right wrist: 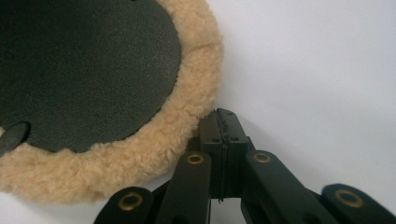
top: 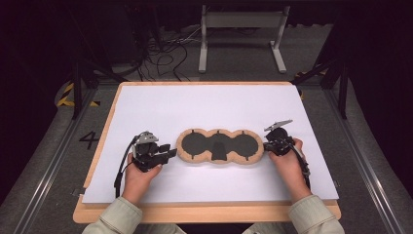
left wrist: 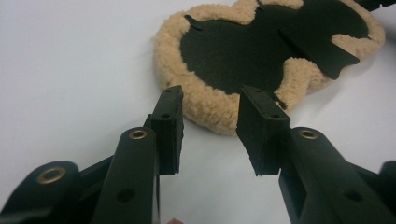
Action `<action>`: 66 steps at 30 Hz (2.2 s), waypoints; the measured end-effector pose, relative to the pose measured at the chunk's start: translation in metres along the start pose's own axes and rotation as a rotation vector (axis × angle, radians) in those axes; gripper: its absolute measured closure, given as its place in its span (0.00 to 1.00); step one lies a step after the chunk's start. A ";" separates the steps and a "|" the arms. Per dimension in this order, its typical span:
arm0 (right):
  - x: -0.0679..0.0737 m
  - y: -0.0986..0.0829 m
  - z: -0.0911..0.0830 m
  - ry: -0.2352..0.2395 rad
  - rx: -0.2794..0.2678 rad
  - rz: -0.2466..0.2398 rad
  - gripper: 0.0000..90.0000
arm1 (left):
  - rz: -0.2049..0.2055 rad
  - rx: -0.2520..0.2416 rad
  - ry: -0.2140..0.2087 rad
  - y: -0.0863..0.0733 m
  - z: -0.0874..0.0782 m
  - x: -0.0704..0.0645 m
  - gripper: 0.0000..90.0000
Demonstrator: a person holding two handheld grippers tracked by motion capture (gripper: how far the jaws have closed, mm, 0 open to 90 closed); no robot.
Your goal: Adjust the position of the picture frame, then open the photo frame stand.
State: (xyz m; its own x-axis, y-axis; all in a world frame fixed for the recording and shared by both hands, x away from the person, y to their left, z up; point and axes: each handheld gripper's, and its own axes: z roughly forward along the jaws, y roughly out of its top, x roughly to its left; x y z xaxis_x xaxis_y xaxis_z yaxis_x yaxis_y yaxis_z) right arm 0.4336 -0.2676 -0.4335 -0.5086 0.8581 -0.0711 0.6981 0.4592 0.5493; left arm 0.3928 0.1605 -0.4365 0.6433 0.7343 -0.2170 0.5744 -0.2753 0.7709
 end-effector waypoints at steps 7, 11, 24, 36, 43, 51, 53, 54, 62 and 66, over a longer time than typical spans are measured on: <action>0.014 0.013 0.011 0.057 -0.034 -0.026 1.00 | -0.024 -0.004 0.004 -0.002 -0.003 0.003 0.68; 0.018 0.015 0.009 0.033 -0.029 -0.032 1.00 | -0.012 -0.010 0.007 -0.001 -0.004 0.003 0.68; 0.037 0.018 -0.035 0.163 -0.133 -0.157 0.99 | -0.051 -0.060 -0.031 0.005 -0.019 0.007 0.67; 0.068 0.022 -0.056 0.267 -0.163 -0.255 1.00 | -0.009 -0.040 0.011 0.006 -0.022 0.008 0.65; 0.079 0.023 -0.057 0.340 -0.150 -0.295 0.98 | -0.024 -0.041 -0.009 0.006 -0.023 0.009 0.64; 0.101 0.025 -0.049 0.393 -0.121 -0.380 0.99 | -0.008 -0.038 0.003 0.005 -0.025 0.007 0.64; 0.104 0.026 -0.044 0.396 -0.107 -0.384 0.99 | -0.006 -0.033 0.006 0.005 -0.026 0.008 0.64; 0.105 0.026 -0.042 0.397 -0.100 -0.385 0.99 | 0.003 -0.033 0.016 0.004 -0.025 0.009 0.64; 0.113 0.027 -0.021 0.395 -0.054 -0.391 1.00 | -0.004 -0.021 0.024 0.002 -0.024 0.011 0.64; 0.115 0.026 -0.011 0.390 -0.043 -0.390 1.00 | 0.010 -0.019 0.031 0.001 -0.026 0.010 0.64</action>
State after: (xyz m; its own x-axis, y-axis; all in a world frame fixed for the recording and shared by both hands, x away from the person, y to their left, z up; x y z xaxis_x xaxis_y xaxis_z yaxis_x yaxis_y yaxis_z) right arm 0.3878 -0.1591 -0.4180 -0.8801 0.4736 0.0330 0.4033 0.7092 0.5782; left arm 0.3872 0.1836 -0.4224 0.6328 0.7505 -0.1905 0.5581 -0.2715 0.7841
